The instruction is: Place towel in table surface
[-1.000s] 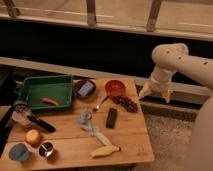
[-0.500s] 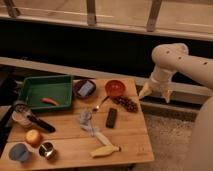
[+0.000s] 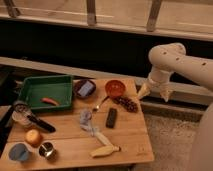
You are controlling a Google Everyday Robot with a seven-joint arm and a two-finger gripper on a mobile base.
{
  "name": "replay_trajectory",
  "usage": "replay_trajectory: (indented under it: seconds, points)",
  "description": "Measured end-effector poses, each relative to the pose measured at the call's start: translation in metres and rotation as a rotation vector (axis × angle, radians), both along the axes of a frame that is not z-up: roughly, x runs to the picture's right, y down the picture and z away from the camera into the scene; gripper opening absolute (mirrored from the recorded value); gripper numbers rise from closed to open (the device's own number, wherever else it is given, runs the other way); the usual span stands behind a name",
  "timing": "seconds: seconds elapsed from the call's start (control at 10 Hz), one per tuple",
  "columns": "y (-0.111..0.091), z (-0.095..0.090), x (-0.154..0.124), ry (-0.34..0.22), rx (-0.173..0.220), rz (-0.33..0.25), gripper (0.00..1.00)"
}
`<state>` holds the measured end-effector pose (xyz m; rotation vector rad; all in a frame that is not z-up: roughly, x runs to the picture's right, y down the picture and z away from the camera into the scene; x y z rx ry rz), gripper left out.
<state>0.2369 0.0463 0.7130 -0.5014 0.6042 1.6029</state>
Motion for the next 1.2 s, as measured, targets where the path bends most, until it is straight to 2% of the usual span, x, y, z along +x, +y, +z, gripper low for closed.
replay_trajectory:
  seconds: [0.2, 0.3, 0.5, 0.6, 1.2]
  points:
    - [-0.004, 0.001, -0.038, -0.049, 0.024, -0.068, 0.80]
    - [-0.005, 0.000, -0.079, -0.094, 0.046, -0.112, 0.80]
    - [0.000, -0.004, -0.126, -0.156, 0.067, -0.145, 0.80]
    - [0.002, -0.005, -0.138, -0.173, 0.074, -0.154, 0.80]
    - [0.004, -0.002, -0.141, -0.185, 0.070, -0.166, 0.80]
